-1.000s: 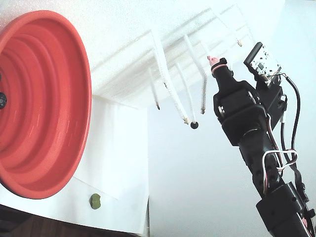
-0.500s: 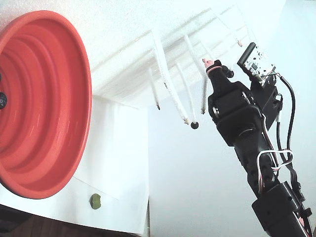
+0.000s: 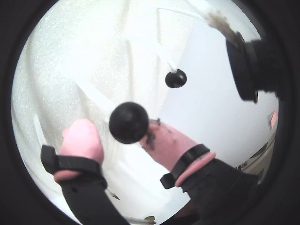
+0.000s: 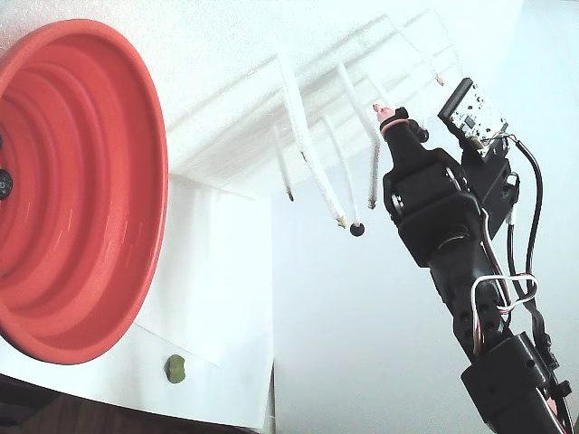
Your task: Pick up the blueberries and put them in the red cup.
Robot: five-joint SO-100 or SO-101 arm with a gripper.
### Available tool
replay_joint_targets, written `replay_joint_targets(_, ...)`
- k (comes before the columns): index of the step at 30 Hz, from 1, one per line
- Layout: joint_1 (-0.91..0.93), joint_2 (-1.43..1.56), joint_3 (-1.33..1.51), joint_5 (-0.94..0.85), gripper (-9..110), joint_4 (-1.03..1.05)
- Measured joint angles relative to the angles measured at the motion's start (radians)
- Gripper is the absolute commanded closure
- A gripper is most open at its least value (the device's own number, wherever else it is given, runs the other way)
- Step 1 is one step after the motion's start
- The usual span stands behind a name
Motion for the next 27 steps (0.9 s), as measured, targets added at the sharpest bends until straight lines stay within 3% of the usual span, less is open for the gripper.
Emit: replay_joint_targets(27, 0.0, 0.0, 0.0, -0.058, 90, -0.043)
